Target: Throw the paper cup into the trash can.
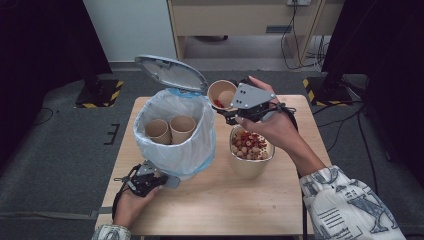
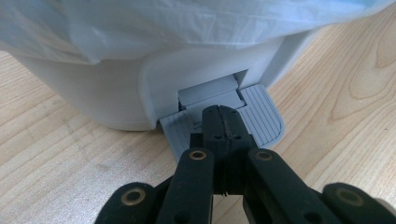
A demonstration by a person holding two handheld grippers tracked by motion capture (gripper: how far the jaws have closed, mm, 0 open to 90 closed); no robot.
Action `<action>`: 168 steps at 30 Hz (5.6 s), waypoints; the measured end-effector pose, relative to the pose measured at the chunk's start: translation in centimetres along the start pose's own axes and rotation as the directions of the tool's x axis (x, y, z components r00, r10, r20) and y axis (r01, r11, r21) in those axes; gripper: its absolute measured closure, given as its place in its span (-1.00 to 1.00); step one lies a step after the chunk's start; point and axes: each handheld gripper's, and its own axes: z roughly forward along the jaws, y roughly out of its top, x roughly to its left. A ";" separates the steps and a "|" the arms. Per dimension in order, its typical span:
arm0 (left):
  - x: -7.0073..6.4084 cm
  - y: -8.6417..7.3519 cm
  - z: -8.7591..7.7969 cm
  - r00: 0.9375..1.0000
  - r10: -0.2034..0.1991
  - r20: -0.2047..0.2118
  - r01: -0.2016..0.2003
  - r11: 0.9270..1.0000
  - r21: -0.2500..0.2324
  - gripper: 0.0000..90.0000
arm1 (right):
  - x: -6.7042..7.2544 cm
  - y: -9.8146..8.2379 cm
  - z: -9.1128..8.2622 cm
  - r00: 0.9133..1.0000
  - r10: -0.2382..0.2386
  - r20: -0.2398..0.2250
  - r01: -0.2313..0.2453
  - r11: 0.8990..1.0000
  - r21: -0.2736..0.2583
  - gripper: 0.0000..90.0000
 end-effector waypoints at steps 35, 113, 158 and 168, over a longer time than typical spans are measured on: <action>0.0 0.0 0.0 1.000 0.004 0.000 -0.004 1.000 0.000 1.00 | 2.9 2.4 5.2 0.991 0.071 -0.113 -0.076 0.996 -0.041 -0.38; -0.1 0.0 0.0 1.000 0.008 -0.002 -0.008 1.000 0.001 1.00 | 6.1 6.3 12.2 0.906 0.332 -0.264 -0.344 0.939 0.000 -0.44; -0.1 0.0 0.0 1.000 0.011 -0.002 -0.011 1.000 -0.002 1.00 | 4.2 2.6 9.6 0.861 0.472 -0.187 -0.470 0.881 0.062 -0.76; -0.1 0.0 0.0 1.000 0.012 -0.003 -0.012 1.000 -0.003 1.00 | 3.4 0.9 8.0 0.857 0.490 -0.159 -0.486 0.871 0.066 -0.76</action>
